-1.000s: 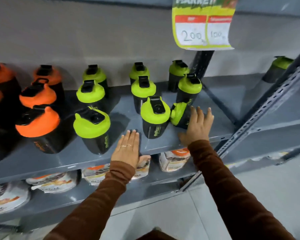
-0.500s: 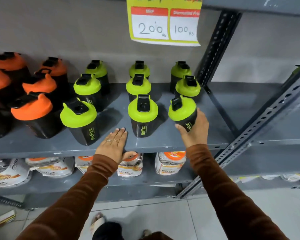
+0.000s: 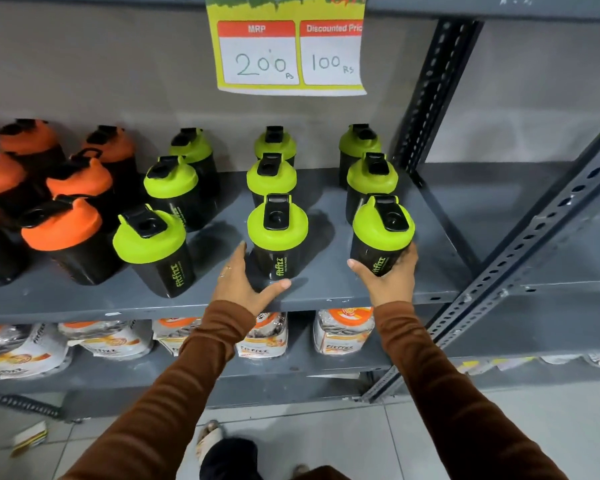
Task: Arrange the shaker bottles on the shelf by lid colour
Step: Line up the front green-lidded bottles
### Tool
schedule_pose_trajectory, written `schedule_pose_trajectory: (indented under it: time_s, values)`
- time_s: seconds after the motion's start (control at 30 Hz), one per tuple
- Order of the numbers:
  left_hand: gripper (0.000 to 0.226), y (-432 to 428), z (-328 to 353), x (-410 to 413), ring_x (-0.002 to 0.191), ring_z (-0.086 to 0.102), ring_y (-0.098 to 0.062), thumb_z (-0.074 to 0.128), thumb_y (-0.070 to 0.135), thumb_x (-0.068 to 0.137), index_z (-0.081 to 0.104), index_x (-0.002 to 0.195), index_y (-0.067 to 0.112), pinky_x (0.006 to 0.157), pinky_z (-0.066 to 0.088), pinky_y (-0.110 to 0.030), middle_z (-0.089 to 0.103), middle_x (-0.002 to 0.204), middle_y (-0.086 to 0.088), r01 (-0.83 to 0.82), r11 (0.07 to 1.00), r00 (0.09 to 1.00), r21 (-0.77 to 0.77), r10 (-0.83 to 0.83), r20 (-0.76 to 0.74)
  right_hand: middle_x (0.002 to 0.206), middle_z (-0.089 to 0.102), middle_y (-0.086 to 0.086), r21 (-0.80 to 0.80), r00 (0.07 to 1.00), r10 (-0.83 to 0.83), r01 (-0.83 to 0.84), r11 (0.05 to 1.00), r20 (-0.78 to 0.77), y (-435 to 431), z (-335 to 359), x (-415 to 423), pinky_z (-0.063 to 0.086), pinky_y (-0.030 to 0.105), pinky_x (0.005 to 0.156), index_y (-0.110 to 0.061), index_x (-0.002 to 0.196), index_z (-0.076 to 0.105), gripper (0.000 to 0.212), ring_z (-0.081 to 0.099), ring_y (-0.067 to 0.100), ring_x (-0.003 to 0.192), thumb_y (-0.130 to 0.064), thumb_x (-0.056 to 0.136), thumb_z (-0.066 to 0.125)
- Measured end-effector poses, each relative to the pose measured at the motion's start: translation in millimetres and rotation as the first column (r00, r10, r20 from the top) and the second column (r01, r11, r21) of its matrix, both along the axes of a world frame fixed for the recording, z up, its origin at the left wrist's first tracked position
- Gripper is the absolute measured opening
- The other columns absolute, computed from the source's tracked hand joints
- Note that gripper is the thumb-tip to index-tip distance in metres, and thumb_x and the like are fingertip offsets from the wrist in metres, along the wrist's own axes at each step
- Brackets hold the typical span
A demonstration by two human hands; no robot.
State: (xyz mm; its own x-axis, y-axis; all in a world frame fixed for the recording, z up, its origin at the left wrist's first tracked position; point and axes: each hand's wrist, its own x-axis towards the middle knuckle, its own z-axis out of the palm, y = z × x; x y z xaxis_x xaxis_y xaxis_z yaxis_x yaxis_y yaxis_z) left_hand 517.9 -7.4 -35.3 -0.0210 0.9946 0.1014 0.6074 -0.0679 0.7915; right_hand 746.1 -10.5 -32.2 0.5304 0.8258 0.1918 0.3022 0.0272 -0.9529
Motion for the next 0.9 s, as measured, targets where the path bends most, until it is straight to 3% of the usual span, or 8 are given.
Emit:
schedule_pose_trajectory:
  time_s: [0.07,0.13,0.23,0.4,0.67,0.77,0.9]
  values:
    - [0.099,7.2,5.5,17.1,0.126,0.043,-0.021,0.085,0.031,0.054,0.030,0.135,0.013,0.109,0.033,-0.037,0.046,0.136,-0.007,-0.047,0.999,0.962,-0.016,0.049,0.267,0.139,0.042,0.014,-0.029,0.999,0.023,-0.022,0.999,0.029,-0.4,1.2,4.1,0.033,0.035,0.110,-0.010,0.138,0.023,0.106,0.044,0.024,0.126,-0.010,0.053,0.087]
    - [0.100,14.4,7.3,27.0,0.119,0.049,-0.022,0.087,0.030,0.046,0.035,0.130,0.015,0.105,0.038,-0.039,0.052,0.129,-0.007,-0.098,0.995,0.920,-0.027,0.101,0.378,0.140,0.042,0.012,-0.078,0.997,0.053,-0.048,0.996,0.054,-1.3,5.3,9.6,0.032,0.029,0.107,-0.011,0.139,0.020,0.109,0.044,0.024,0.126,-0.008,0.053,0.087]
    - [0.092,20.5,3.9,33.6,0.113,0.054,-0.027,0.088,0.033,0.044,0.043,0.122,0.015,0.101,0.043,-0.044,0.056,0.125,-0.011,-0.147,0.987,0.935,-0.058,0.158,0.318,0.137,0.047,0.015,-0.200,0.990,0.107,-0.088,0.976,0.086,-2.9,13.4,15.3,0.035,0.032,0.104,-0.008,0.140,0.018,0.109,0.047,0.029,0.124,-0.012,0.056,0.086]
    - [0.081,21.7,1.6,31.1,0.107,0.058,-0.029,0.087,0.035,0.045,0.049,0.114,0.016,0.096,0.046,-0.047,0.062,0.118,-0.012,-0.154,0.983,0.949,-0.101,0.175,0.261,0.121,0.061,0.015,-0.264,0.982,0.129,-0.089,0.960,0.136,-6.5,20.8,19.9,0.043,0.030,0.094,-0.005,0.118,0.044,0.076,0.056,0.029,0.111,-0.018,0.057,0.086]
    - [0.085,11.3,3.1,30.5,0.102,0.060,-0.027,0.080,0.052,0.033,0.051,0.107,0.021,0.094,0.048,-0.047,0.065,0.112,-0.009,-0.138,0.982,0.951,-0.125,0.167,0.259,0.118,0.062,0.015,-0.266,0.985,0.114,-0.075,0.961,0.133,-13.4,21.2,25.2,0.044,0.029,0.093,-0.005,0.115,0.045,0.073,0.058,0.028,0.107,-0.018,0.057,0.086]
    - [0.076,9.1,5.1,30.2,0.102,0.060,-0.028,0.087,0.036,0.044,0.051,0.108,0.018,0.094,0.048,-0.047,0.065,0.113,-0.010,-0.121,0.985,0.956,-0.121,0.148,0.255,0.117,0.062,0.015,-0.270,0.986,0.111,-0.074,0.960,0.127,-16.2,21.2,26.0,0.043,0.027,0.091,-0.005,0.113,0.046,0.071,0.058,0.028,0.107,-0.018,0.057,0.086]
    - [0.074,8.4,6.4,30.1,0.102,0.060,-0.027,0.088,0.030,0.046,0.051,0.109,0.016,0.095,0.048,-0.046,0.064,0.113,-0.010,-0.113,0.987,0.954,-0.113,0.139,0.264,0.117,0.062,0.015,-0.279,0.986,0.113,-0.075,0.957,0.124,-19.4,20.0,27.1,0.041,0.025,0.088,-0.006,0.112,0.046,0.071,0.058,0.027,0.106,-0.019,0.056,0.087]
